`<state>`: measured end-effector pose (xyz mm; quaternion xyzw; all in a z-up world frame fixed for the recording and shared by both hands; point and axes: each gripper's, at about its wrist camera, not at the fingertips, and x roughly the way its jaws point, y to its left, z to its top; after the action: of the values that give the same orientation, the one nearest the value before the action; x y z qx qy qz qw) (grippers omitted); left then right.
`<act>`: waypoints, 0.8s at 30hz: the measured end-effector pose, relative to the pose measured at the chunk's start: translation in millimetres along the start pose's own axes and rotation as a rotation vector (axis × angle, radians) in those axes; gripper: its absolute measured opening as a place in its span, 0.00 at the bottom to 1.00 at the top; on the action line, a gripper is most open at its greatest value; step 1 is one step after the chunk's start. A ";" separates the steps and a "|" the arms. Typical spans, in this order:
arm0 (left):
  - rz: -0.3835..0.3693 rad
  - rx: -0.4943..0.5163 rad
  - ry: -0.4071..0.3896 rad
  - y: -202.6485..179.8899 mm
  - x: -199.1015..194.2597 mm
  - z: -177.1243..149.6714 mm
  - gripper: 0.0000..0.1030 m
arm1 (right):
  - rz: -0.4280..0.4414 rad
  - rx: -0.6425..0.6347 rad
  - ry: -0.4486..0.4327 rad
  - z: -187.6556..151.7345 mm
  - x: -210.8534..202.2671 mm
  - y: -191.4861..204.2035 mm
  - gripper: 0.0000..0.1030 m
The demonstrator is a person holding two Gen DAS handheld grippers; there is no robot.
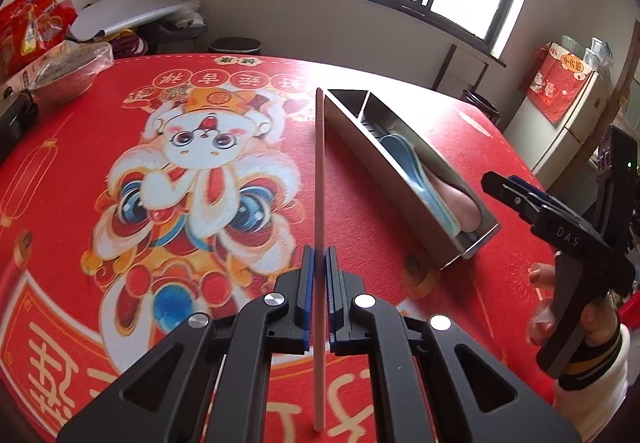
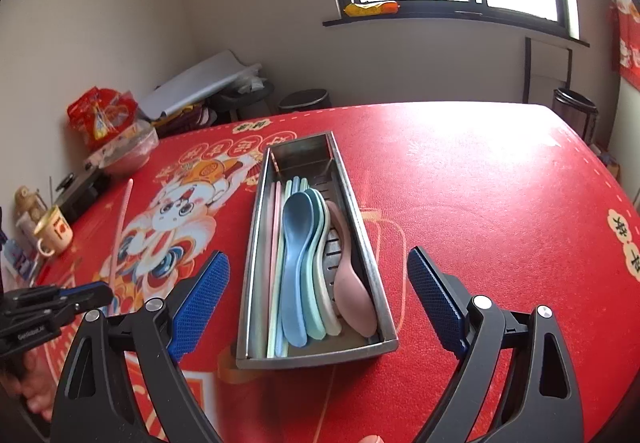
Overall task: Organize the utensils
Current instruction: 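Carry the pink chopstick into the steel tray and open the left gripper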
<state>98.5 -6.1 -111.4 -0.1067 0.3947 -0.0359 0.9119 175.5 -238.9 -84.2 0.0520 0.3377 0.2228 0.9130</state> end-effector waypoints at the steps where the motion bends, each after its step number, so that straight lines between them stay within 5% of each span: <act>1: -0.010 0.001 0.003 -8.3 3.5 5.4 0.05 | 0.009 0.016 -0.007 -0.2 -0.5 -6.1 0.85; 9: -0.049 0.000 0.000 -52.6 33.1 33.2 0.05 | 0.028 0.157 0.009 -0.6 -4.0 -46.1 0.85; 24: -0.103 -0.076 0.015 -42.3 37.9 31.3 0.05 | 0.018 0.172 0.029 -5.6 0.0 -44.6 0.85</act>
<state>148.0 -47.8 -108.1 -0.1612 0.3967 -0.0685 0.9011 188.5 -279.2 -99.4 0.1300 0.3684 0.2018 0.8981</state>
